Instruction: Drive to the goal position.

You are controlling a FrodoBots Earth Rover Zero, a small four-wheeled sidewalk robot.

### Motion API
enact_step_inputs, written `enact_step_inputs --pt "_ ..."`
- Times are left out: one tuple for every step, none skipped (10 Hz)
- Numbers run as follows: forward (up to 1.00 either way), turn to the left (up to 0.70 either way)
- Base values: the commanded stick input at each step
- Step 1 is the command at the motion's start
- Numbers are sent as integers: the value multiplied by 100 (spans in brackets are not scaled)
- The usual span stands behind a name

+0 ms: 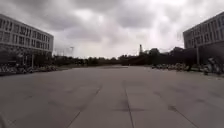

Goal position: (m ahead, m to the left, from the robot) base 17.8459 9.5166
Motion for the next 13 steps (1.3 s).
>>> enact_step_inputs --pt "70 -33" --pt "70 -24" --pt "70 -4" --pt "70 0" --pt "70 0" --pt "70 0" --pt "70 0" --pt "70 0" --pt "70 0" --pt "70 0" --pt "70 0" --pt "70 0" --pt "70 0"
